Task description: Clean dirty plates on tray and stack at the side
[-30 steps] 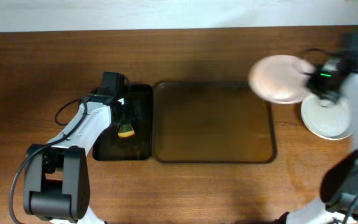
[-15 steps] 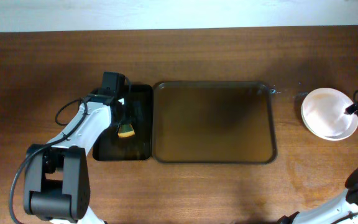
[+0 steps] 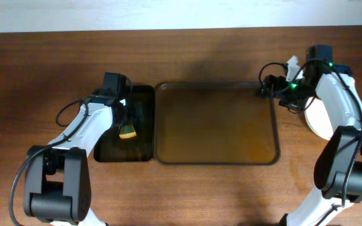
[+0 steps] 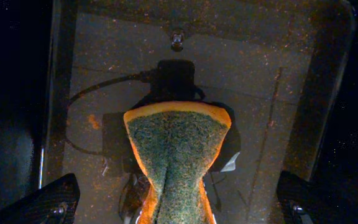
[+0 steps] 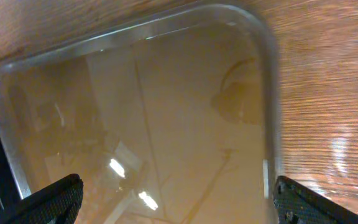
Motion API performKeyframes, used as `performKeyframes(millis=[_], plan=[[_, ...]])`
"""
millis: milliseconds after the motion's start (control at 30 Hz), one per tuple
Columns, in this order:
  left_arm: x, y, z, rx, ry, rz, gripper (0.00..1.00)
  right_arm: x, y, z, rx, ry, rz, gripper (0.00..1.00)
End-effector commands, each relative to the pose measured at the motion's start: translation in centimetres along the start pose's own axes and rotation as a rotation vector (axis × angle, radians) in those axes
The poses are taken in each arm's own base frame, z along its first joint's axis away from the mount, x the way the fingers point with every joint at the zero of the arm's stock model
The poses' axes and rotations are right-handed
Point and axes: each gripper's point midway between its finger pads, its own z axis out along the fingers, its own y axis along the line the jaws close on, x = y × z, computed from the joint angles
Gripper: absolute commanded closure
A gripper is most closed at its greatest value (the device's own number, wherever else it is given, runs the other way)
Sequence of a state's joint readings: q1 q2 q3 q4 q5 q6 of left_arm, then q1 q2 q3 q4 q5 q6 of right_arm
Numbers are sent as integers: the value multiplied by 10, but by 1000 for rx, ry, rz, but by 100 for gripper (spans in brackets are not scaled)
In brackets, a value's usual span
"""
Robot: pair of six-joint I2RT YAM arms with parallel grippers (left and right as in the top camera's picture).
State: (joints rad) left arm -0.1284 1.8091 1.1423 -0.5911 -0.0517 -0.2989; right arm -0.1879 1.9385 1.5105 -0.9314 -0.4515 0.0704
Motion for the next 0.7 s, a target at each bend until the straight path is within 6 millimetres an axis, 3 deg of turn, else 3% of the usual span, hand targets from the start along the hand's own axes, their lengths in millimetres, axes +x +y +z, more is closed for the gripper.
performKeyframes(millis=[0, 333, 433, 500, 567, 600, 667], plan=[[2, 3, 2, -1, 9, -6, 0, 0, 12, 1, -13, 3, -39, 2], [2, 2, 2, -1, 9, -5, 0, 0, 18, 5, -17, 5, -57, 2], [2, 2, 2, -1, 9, -5, 0, 5, 49, 2, -34, -3, -132, 2], [2, 2, 2, -1, 9, -5, 0, 7, 75, -17, -51, -48, -196, 2], [2, 2, 2, -1, 9, -5, 0, 9, 106, -51, -75, -132, -271, 2], [2, 2, 2, -1, 9, -5, 0, 10, 120, -81, -61, -214, -317, 2], [2, 2, 2, -1, 9, -5, 0, 13, 127, -138, 8, -375, -360, 2]])
